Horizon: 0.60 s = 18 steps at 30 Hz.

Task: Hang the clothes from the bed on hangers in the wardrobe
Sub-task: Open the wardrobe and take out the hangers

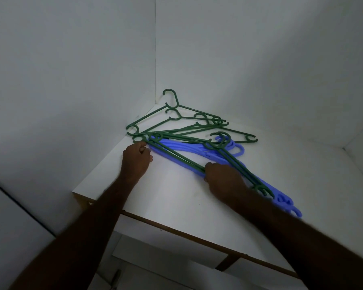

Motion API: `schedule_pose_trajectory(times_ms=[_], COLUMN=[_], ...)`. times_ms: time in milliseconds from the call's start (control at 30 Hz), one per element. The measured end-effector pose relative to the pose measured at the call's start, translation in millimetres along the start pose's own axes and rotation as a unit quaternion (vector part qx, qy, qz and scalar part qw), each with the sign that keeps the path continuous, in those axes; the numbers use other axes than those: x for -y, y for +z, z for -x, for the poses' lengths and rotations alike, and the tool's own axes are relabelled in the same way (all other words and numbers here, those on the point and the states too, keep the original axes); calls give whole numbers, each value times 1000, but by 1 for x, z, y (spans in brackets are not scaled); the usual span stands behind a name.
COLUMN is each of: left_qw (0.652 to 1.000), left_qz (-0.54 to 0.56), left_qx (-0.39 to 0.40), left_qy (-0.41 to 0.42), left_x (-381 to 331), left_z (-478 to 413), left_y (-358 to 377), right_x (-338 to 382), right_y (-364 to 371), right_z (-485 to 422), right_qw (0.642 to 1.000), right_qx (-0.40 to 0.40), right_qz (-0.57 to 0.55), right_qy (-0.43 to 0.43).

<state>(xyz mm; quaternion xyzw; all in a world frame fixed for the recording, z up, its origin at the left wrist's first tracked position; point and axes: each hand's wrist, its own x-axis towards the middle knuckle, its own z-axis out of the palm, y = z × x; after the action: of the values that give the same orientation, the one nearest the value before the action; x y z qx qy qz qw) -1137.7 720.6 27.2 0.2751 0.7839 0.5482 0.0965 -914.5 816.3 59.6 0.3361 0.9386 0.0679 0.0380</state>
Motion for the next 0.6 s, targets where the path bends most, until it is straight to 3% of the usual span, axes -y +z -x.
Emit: schedule_pose_trajectory(times_ms=[200, 400, 600], left_qw=[1000, 999, 999], left_qz=[24, 31, 31], left_qx=[4, 13, 24], left_qy=[0, 1, -4], left_x=[3, 4, 4], left_z=[0, -4, -12], left_y=[2, 5, 5], right_x=[-33, -62, -86], right_y=[-29, -89, -178], right_z=[-10, -22, -36], right_qw=[997, 992, 998], right_qx=[34, 102, 46], right_qz=[-75, -62, -47], right_qy=[8, -41, -9])
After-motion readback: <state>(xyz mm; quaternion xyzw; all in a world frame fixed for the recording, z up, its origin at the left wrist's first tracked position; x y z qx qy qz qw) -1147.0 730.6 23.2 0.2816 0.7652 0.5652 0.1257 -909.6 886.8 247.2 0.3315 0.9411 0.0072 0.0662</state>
